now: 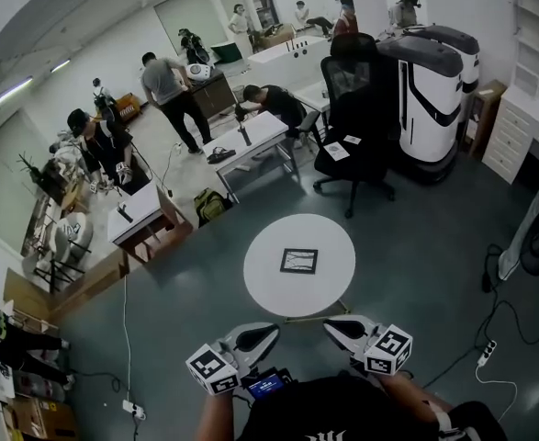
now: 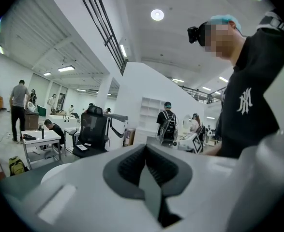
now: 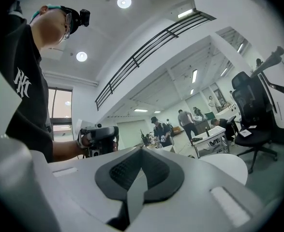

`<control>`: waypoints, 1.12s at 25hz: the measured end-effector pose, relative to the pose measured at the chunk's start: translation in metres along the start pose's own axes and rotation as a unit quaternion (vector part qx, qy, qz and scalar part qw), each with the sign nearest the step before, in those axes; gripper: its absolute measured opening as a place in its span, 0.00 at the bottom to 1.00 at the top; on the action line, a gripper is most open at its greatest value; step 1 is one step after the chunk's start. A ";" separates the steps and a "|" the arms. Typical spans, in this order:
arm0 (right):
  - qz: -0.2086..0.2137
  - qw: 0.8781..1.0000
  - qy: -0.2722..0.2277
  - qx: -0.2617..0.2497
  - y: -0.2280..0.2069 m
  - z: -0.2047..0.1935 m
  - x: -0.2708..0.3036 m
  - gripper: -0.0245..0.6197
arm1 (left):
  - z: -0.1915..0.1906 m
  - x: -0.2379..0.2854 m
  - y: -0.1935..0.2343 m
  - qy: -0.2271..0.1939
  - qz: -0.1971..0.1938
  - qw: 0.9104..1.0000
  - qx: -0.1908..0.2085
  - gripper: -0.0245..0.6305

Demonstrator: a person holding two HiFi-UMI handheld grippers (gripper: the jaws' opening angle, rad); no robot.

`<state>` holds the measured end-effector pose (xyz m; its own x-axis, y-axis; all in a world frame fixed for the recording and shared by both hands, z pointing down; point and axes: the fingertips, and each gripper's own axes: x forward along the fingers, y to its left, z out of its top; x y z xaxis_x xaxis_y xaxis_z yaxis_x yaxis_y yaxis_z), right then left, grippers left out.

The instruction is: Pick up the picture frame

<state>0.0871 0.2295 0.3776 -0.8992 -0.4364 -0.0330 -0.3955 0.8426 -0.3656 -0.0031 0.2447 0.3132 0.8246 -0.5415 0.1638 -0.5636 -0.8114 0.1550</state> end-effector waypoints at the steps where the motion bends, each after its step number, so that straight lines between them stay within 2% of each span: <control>1: 0.000 1.000 0.003 0.003 -0.007 -0.001 0.000 0.04 | 0.001 0.005 0.003 -0.001 0.003 1.000 -0.005 0.04; 7: 0.005 1.000 0.010 0.020 -0.037 -0.004 0.001 0.04 | -0.003 0.017 0.018 0.007 0.027 0.999 -0.020 0.04; 15: 0.021 0.999 0.030 0.025 -0.052 -0.012 0.029 0.04 | -0.017 0.012 0.046 0.006 0.050 0.998 -0.043 0.04; 21: 0.013 0.999 0.039 0.027 -0.070 -0.013 0.045 0.04 | -0.018 0.023 0.077 -0.002 0.041 0.998 -0.050 0.04; 28: -0.016 0.999 0.045 0.023 -0.118 0.003 0.081 0.04 | -0.005 0.045 0.143 -0.010 0.023 0.999 -0.047 0.04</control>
<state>0.0618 0.0936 0.4157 -0.8999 -0.4316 0.0628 -0.4179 0.8122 -0.4071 -0.0464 0.1056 0.3472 0.7984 -0.5824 0.1531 -0.6017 -0.7622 0.2388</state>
